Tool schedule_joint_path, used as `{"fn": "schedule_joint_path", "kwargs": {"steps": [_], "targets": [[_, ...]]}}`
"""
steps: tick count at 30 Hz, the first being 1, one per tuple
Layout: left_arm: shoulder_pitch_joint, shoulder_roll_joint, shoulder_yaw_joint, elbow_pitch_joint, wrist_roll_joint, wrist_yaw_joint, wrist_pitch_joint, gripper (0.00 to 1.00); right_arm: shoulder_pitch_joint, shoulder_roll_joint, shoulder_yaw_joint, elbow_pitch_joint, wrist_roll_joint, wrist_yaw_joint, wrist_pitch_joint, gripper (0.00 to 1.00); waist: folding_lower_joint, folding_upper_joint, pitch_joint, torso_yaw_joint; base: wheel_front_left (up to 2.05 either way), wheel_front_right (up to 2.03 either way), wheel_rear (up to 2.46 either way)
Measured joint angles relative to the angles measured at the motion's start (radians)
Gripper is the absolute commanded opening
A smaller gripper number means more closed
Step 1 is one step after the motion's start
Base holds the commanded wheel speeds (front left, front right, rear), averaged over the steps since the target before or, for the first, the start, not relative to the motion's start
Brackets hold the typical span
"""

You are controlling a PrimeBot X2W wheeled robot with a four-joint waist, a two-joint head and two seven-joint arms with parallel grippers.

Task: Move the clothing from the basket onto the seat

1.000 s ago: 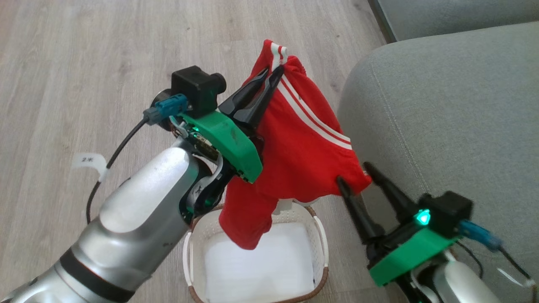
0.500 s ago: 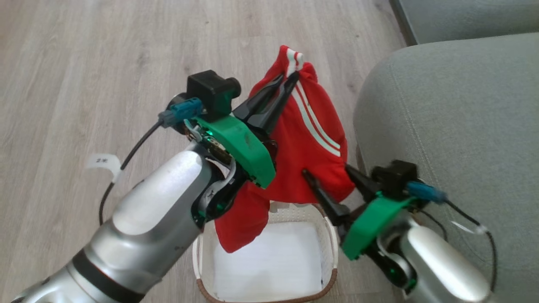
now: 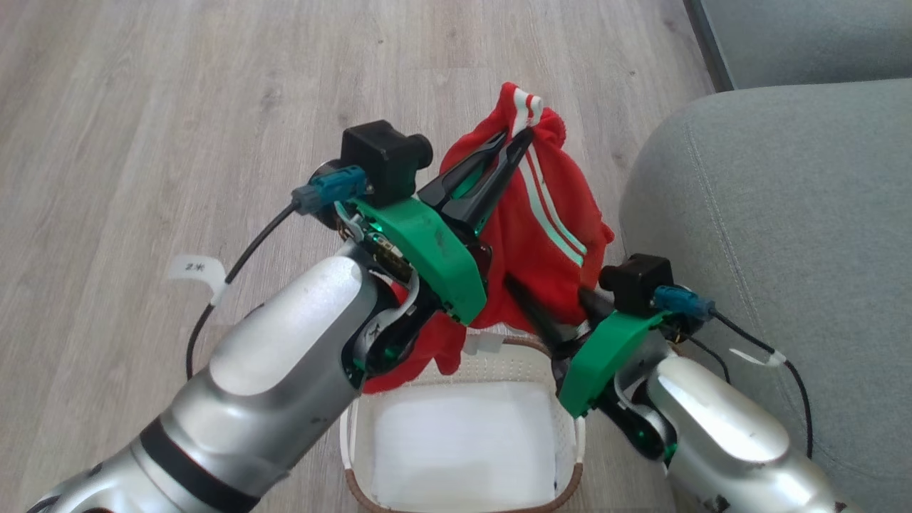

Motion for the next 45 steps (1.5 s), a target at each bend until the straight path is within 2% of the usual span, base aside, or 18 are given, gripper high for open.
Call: {"fn": "schedule_joint_path", "kwargs": {"steps": [5, 10, 19, 29, 30, 31, 32, 33, 45], "targets": [[0.003, 0.001, -0.001, 0.005, -0.005, 0.000, 0.000, 0.00, -0.003, 0.001, 0.023, 0.025, 0.027, 0.000, -0.032, 0.00, 0.0000, 0.0000, -0.006, 0.002, 0.00, 0.00, 0.00], [0.013, 0.008, 0.000, 0.008, -0.005, 0.003, -0.002, 0.00, -0.002, -0.013, -0.010, 0.008, 0.040, 0.000, -0.061, 0.00, 0.0000, 0.0000, -0.010, -0.003, 0.00, 0.00, 0.00], [0.044, 0.022, -0.001, 0.013, -0.015, 0.007, -0.009, 0.00, 0.062, -0.049, -0.182, -0.128, -0.023, 0.000, -0.074, 0.00, 0.0000, 0.0000, -0.011, -0.011, 0.00, 0.00, 0.00], [0.076, 0.036, -0.008, 0.031, -0.015, 0.007, -0.010, 0.00, 0.160, -0.046, -0.332, -0.277, -0.100, 0.000, -0.074, 0.00, 0.0000, 0.0000, -0.001, -0.027, 0.00, 0.00, 0.00], [0.081, 0.038, -0.009, 0.033, -0.015, 0.007, -0.010, 0.03, 0.166, -0.046, -0.341, -0.287, -0.106, 0.000, -0.074, 0.00, 0.0000, 0.0000, -0.001, -0.029, 0.00, 0.00, 0.00], [0.085, 0.040, -0.011, 0.037, -0.015, 0.007, -0.011, 0.35, 0.172, -0.045, -0.348, -0.296, -0.111, 0.000, -0.074, 0.00, 0.0000, 0.0000, 0.000, -0.031, 0.00, 0.00, 0.00], [0.088, 0.041, -0.014, 0.040, -0.015, 0.007, -0.011, 0.80, 0.175, -0.044, -0.357, -0.303, -0.114, 0.000, -0.074, 0.00, 0.0000, 0.0000, 0.001, -0.034, 0.00, 0.00, 0.00], [0.089, 0.041, -0.016, 0.041, -0.016, 0.007, -0.011, 1.00, 0.177, -0.042, -0.364, -0.310, -0.118, 0.000, -0.074, 0.00, 0.0000, 0.0000, 0.001, -0.037, 0.00, 0.00, 0.00], [0.106, 0.043, -0.038, 0.030, -0.023, 0.012, -0.028, 1.00, 0.193, -0.053, -0.439, -0.387, -0.142, 0.000, -0.072, 0.00, 0.0000, 0.0000, 0.009, -0.095, 0.00, 0.00, 0.00]]}}
